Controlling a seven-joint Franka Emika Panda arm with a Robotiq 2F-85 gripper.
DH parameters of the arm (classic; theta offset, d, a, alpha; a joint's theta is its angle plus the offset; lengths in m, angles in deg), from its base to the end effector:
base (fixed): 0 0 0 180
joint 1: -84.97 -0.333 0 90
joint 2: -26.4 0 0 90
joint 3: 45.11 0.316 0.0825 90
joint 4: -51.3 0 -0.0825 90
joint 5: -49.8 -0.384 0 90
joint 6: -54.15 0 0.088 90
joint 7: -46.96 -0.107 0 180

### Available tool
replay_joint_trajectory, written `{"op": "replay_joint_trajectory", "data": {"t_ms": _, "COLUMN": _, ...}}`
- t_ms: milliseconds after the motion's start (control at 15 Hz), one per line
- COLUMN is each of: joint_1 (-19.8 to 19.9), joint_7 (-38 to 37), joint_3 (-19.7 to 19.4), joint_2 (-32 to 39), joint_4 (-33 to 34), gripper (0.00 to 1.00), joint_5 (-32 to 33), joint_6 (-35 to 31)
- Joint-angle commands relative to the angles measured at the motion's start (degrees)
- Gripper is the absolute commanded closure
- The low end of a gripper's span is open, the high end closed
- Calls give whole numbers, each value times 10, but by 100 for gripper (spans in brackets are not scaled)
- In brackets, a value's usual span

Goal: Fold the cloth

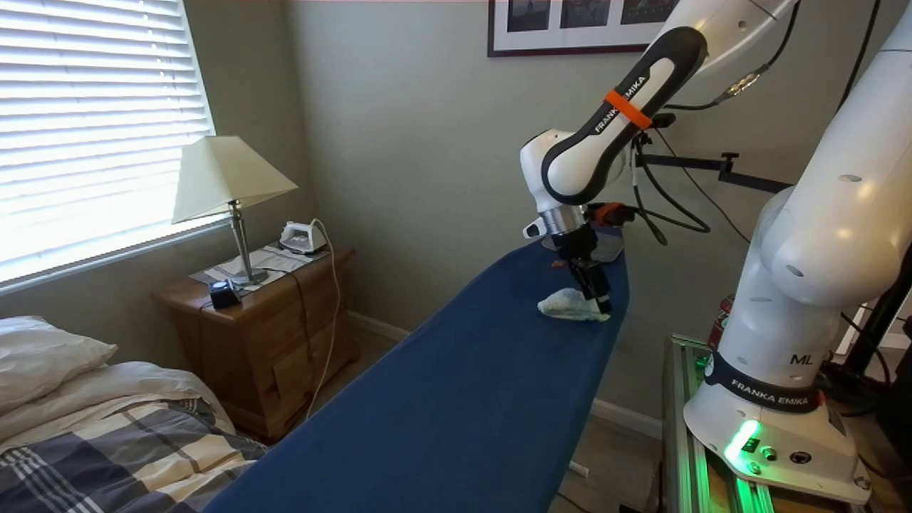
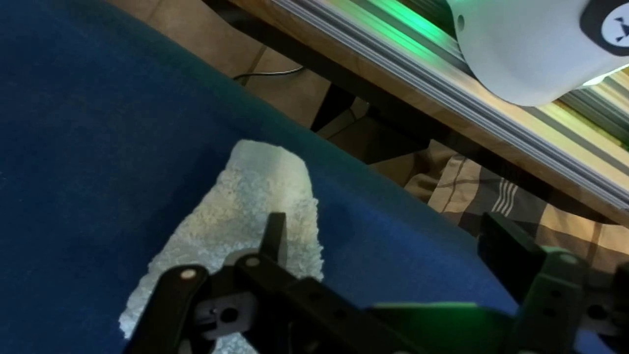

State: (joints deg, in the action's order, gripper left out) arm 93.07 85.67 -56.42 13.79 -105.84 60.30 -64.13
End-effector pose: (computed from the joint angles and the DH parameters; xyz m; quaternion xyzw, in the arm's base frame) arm 0.3130 -0.1154 0.2584 -0.9453 -0.2295 0.2216 0.0679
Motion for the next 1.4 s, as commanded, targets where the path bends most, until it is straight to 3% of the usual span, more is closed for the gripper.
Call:
{"op": "replay_joint_trajectory", "data": {"t_ms": 0, "joint_1": -5, "joint_7": -22, "joint_3": 3, "joint_2": -18, "joint_4": 1, "gripper": 0, "joint_5": -13, "joint_6": 8}}
{"op": "replay_joint_trajectory", "data": {"t_ms": 733, "joint_1": -4, "joint_7": -67, "joint_3": 3, "joint_2": -139, "joint_4": 16, "gripper": 0, "joint_5": 0, "joint_6": -2}}
{"op": "replay_joint_trajectory", "data": {"t_ms": 1333, "joint_1": -7, "joint_7": -154, "joint_3": 9, "joint_2": -193, "joint_4": 52, "gripper": 0, "joint_5": -4, "joint_6": 4}}
